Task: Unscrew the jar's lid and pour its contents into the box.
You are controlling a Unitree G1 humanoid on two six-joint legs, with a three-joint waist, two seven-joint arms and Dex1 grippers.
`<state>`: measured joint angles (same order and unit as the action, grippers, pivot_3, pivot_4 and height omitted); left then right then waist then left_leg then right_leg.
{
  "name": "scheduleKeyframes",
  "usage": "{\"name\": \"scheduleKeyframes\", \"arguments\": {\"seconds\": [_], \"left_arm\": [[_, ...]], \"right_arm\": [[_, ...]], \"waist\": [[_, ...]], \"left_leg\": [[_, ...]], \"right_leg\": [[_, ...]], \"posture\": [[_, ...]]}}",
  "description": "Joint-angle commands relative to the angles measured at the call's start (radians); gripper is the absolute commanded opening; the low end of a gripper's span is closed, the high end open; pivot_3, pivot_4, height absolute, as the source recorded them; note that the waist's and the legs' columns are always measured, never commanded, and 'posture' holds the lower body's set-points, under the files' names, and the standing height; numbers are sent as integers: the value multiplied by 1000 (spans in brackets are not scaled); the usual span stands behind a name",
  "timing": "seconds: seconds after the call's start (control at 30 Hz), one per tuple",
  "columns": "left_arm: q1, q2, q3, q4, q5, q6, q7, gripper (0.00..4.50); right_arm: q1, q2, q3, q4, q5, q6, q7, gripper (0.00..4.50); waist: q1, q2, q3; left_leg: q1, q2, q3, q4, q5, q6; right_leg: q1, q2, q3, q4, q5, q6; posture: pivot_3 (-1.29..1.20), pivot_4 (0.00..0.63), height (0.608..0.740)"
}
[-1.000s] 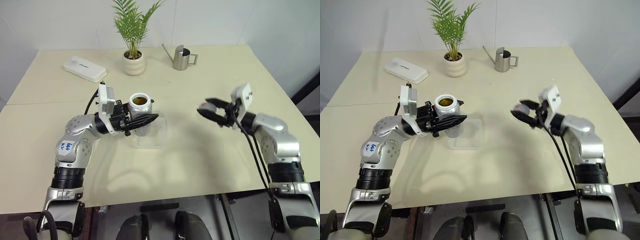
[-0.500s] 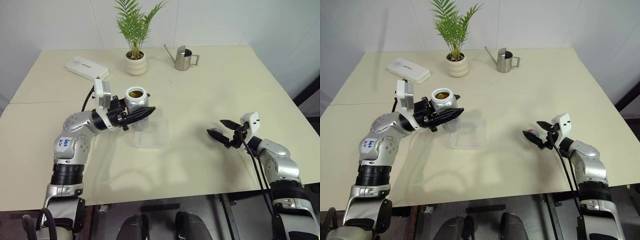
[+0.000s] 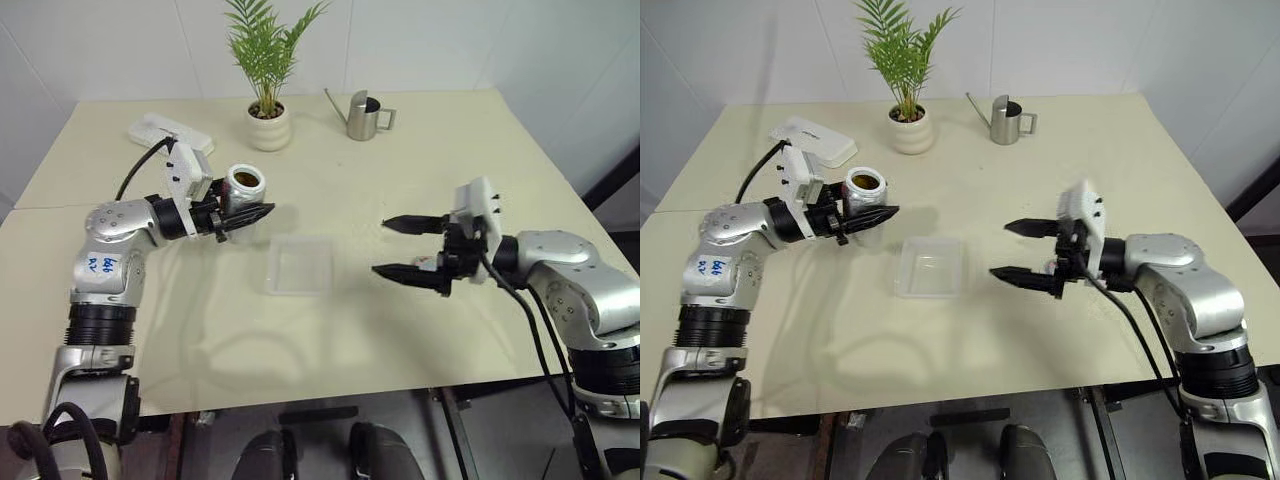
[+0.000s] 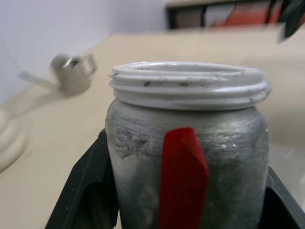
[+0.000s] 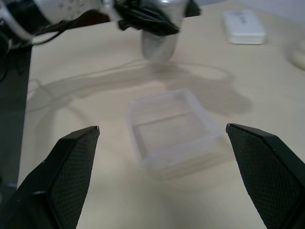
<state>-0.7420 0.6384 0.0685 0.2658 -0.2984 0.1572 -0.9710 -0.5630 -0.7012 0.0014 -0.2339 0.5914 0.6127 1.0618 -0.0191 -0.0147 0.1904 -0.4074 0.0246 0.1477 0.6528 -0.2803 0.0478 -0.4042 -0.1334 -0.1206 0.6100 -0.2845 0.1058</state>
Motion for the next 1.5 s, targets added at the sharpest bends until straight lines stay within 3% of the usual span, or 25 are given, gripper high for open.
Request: {"name": "scheduleKeyframes", "arguments": {"seconds": [0.03,0.2,0.3,0.43,0.57,0.7,0.8,0.9,1.17,1.33,1.4,1.5], "left_arm": [[-1,23,-27,-54,62,-46,15,2237],[12,7,-70,-123,171,-132,100,2237],[13,23,-125,-111,353,-292,216,2237],[-60,101,-270,-22,823,-631,580,2237],[-146,150,-410,24,1178,-755,867,2237],[-238,158,-527,34,1465,-760,1129,2237],[-275,164,-605,12,1690,-657,1348,2237],[-299,160,-654,41,1796,-600,1451,2237],[-311,171,-704,67,1866,-587,1554,2237],[-285,187,-668,48,1772,-623,1511,2237],[-274,188,-631,62,1661,-667,1457,2237],[-244,178,-519,115,1383,-718,1316,2237]], "right_arm": [[16,3,-16,-15,-12,-31,-14,4477],[35,0,-42,22,-33,-59,-30,4477],[56,0,-51,32,-43,-77,-41,4477],[72,18,-49,26,-39,-84,-64,4477],[65,34,-40,34,-38,-88,-76,4477],[45,60,-26,53,-42,-93,-78,4477],[29,80,-16,68,-45,-96,-80,4477],[16,103,-10,78,-42,-95,-81,4477],[3,133,-4,98,-44,-100,-76,4477],[7,136,-3,99,-43,-104,-73,4477],[11,132,-3,100,-41,-103,-66,4477],[18,120,-6,99,-42,-103,-51,4477]], "waist": [[12,0,0],[22,0,0],[21,0,0],[20,0,0],[19,0,0],[21,0,0],[22,0,0],[22,0,0],[21,0,0],[21,0,0],[20,0,0],[19,0,0]], "left_leg": [[-1,-1,0,0,0,1],[-4,-2,1,2,-1,2],[-5,-2,2,4,-1,3],[-4,-1,2,5,0,3],[-4,-1,3,4,-1,4],[-6,-2,4,4,-1,5],[-11,-1,4,6,-1,5],[-13,-1,3,7,-1,6],[-13,0,3,11,-1,6],[-13,0,3,13,0,7],[-13,0,3,13,0,7],[-13,1,3,14,0,7]], "right_leg": [[-1,1,0,0,0,0],[-4,1,0,2,0,1],[-4,1,0,1,1,1],[-4,1,0,3,1,1],[-4,0,1,3,1,1],[-7,0,1,3,1,1],[-11,1,-1,3,1,2],[-11,1,-2,3,2,2],[-11,1,-2,7,2,2],[-11,0,-2,10,2,2],[-11,0,-2,10,2,2],[-11,0,-2,10,2,2]], "posture": [[0,150,740],[0,150,740],[0,150,740],[0,150,740],[0,150,740],[0,150,740],[0,150,740],[0,150,740],[0,150,740],[0,150,740],[0,150,740],[0,150,740]]}}
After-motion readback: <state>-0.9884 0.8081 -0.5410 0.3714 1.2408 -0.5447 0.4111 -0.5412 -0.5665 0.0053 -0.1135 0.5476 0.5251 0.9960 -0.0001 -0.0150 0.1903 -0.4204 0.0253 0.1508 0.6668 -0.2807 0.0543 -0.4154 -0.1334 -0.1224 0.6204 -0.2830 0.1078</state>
